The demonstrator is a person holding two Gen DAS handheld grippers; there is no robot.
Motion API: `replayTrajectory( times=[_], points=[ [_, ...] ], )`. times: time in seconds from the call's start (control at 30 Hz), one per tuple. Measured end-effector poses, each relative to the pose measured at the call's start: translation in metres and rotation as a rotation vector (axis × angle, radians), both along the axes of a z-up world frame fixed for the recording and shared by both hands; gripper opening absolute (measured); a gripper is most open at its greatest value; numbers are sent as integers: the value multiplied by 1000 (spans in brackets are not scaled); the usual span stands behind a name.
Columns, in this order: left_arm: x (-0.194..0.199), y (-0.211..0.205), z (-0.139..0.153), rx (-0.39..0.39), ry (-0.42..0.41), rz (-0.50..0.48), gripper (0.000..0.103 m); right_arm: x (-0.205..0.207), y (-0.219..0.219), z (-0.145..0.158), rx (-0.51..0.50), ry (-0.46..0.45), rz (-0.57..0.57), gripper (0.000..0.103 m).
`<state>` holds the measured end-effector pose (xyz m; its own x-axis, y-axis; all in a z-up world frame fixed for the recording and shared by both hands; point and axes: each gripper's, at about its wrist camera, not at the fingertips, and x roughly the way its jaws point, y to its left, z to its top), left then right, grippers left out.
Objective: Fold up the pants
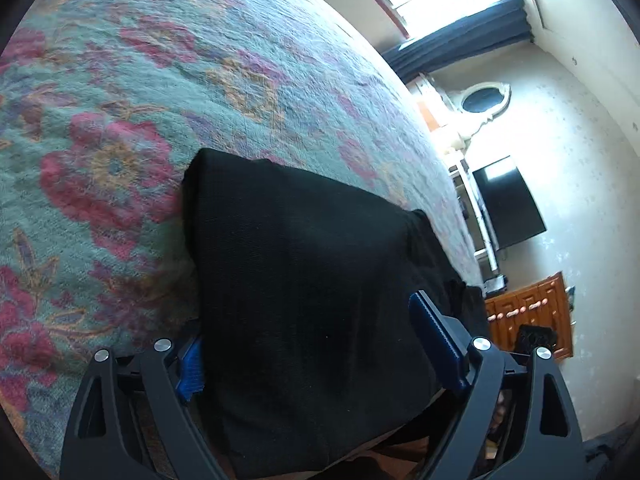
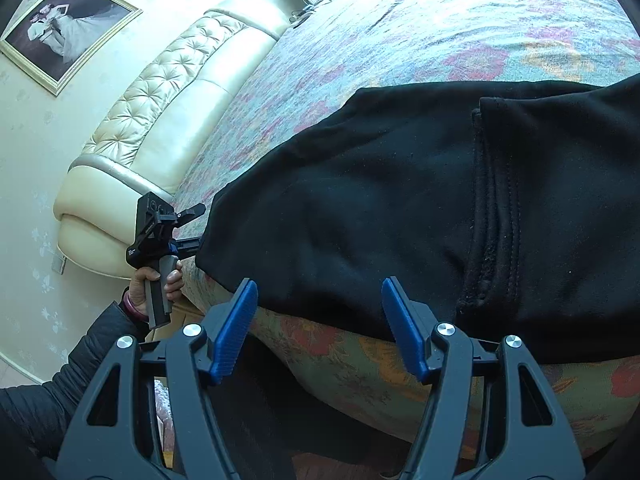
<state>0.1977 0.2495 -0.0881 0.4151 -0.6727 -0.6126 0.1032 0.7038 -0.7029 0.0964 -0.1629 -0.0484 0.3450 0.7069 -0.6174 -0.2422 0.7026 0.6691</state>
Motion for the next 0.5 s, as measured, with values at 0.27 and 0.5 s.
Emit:
replayTrajectory(
  times=[0.27, 0.5],
  points=[
    [-2, -5, -2, 20, -30, -33, 98, 0, -1, -5, 22, 18, -2, 67],
    [1, -6, -5, 49, 18, -39, 29, 1, -9, -3, 32, 17, -20, 67]
  ],
)
